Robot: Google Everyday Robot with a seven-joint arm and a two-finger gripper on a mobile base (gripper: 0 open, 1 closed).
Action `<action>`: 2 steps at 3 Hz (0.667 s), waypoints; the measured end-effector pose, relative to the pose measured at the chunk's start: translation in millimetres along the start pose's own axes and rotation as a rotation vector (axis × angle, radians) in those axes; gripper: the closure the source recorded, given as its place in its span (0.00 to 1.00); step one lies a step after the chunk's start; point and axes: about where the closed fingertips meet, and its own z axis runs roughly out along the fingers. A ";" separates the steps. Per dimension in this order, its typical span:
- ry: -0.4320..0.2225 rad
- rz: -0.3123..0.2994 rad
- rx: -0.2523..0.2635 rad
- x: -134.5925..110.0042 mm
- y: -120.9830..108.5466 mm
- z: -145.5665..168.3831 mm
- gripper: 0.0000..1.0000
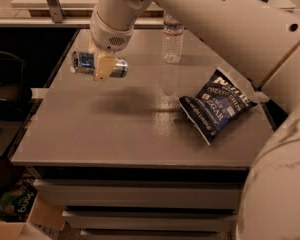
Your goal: Knock redbull can over
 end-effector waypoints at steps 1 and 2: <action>0.114 -0.086 -0.013 -7.9 12.6 5.4 1.00; 0.178 -0.152 -0.055 -13.9 26.3 16.0 1.00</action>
Offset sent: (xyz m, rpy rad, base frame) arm -0.0403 0.0170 -0.0312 -0.3111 -0.0971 0.1522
